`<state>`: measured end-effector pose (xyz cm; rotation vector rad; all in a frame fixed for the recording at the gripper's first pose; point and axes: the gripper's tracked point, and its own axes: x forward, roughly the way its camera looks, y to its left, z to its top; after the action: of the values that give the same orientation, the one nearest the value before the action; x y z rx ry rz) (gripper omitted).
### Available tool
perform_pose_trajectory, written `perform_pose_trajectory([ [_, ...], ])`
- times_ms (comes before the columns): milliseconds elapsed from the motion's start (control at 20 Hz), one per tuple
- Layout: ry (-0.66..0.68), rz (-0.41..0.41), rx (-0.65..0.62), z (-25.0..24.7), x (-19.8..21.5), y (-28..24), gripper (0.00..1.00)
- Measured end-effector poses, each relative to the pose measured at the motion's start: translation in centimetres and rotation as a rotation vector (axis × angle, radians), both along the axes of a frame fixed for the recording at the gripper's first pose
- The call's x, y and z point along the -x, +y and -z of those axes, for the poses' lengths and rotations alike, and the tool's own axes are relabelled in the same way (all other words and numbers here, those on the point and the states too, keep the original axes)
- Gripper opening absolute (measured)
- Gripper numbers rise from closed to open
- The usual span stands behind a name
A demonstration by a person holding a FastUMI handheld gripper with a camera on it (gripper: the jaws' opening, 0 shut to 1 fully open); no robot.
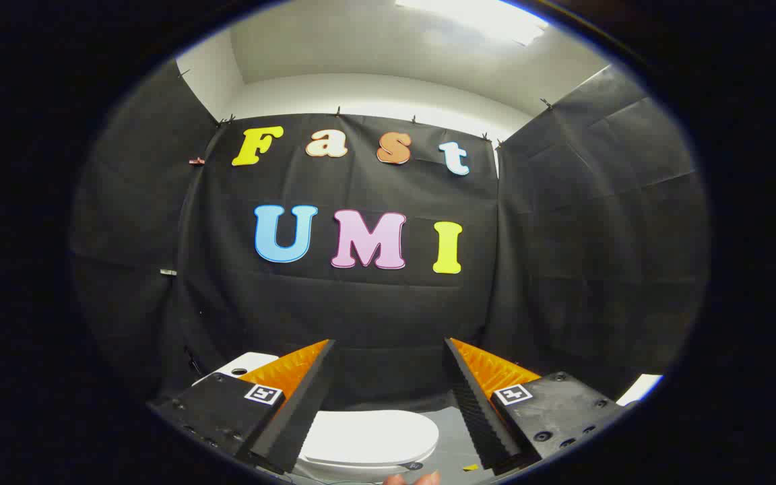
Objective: Open the toilet lid.
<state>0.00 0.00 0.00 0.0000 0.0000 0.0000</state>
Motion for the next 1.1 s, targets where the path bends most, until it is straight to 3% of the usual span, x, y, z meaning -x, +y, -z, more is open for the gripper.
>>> perform_pose_trajectory([
  [650, 0.012, -0.029, -0.007, 0.03, -0.07, 0.73, 0.98],
  [1100, -0.029, -0.007, 0.047, 0.1, -0.62, 0.15, 0.98],
])
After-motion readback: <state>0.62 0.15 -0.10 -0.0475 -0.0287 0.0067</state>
